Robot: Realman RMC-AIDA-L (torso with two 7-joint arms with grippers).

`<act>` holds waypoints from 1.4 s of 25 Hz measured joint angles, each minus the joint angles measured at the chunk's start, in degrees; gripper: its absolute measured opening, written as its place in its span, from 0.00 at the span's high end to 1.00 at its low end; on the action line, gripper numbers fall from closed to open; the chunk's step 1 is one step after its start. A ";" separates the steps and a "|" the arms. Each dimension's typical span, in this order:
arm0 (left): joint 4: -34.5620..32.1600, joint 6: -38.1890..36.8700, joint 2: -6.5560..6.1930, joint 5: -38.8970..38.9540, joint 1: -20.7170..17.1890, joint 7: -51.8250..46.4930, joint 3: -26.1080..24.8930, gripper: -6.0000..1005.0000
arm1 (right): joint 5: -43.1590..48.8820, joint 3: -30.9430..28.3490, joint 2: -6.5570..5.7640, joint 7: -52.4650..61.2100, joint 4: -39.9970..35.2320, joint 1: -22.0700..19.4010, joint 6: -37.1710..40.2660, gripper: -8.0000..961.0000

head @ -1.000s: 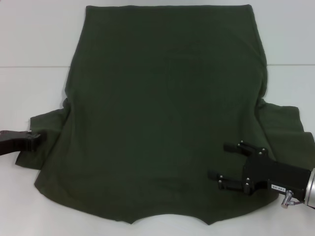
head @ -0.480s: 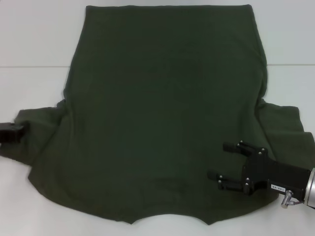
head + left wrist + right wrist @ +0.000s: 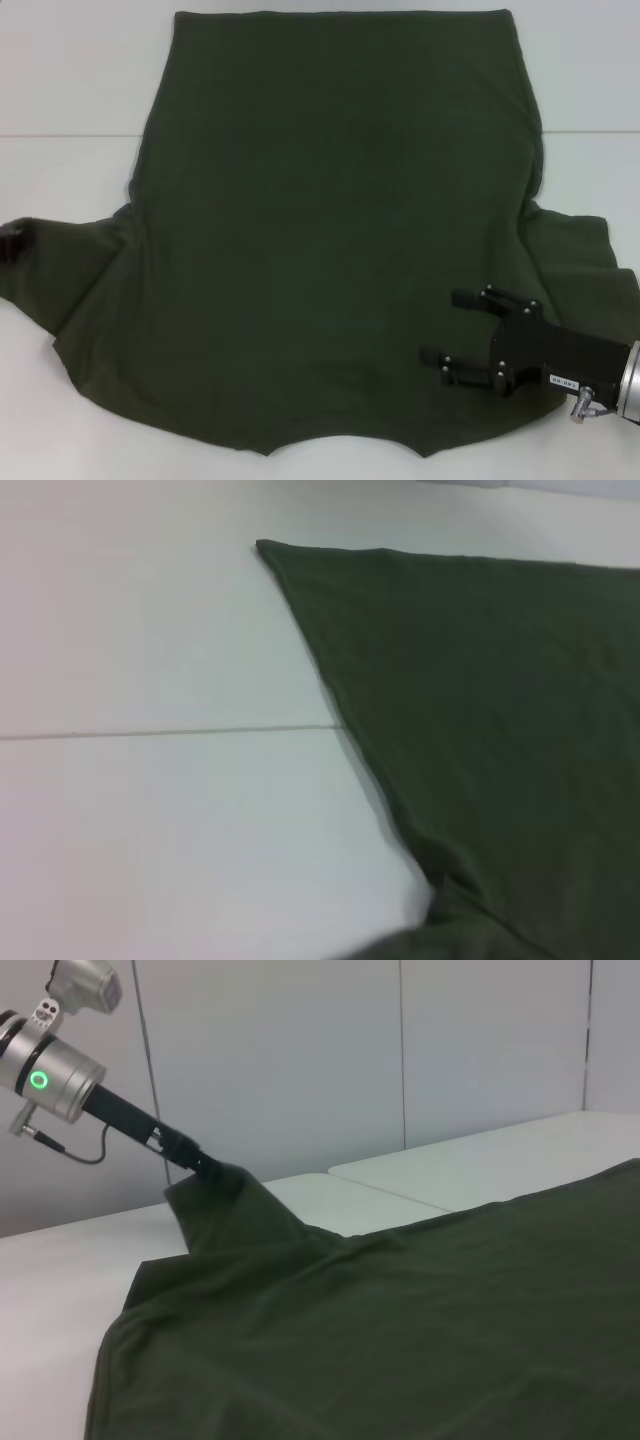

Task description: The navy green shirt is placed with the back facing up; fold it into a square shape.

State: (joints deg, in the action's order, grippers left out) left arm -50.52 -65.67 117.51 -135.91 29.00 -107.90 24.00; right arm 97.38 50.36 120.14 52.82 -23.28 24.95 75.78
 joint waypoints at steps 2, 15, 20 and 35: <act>-1.51 -1.49 0.00 -0.16 0.31 -2.42 0.14 0.98 | 0.00 0.00 0.00 0.00 0.18 0.01 -0.03 0.03; -6.55 -5.54 -0.44 -3.49 2.41 -17.30 6.94 0.98 | 0.00 0.04 0.00 -0.13 0.45 0.02 -0.26 0.03; -6.94 -9.15 -0.69 -3.66 4.26 -27.11 9.97 0.98 | 0.00 0.08 0.00 -0.07 0.45 0.13 -0.24 0.03; 3.72 -13.00 -1.81 1.34 8.77 -42.25 6.39 0.98 | 0.00 0.09 0.00 -0.39 0.66 0.52 -0.36 0.03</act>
State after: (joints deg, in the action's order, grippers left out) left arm -46.80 -78.67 115.70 -134.57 37.77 -150.15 30.39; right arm 97.38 50.45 120.14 52.43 -22.62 25.46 75.41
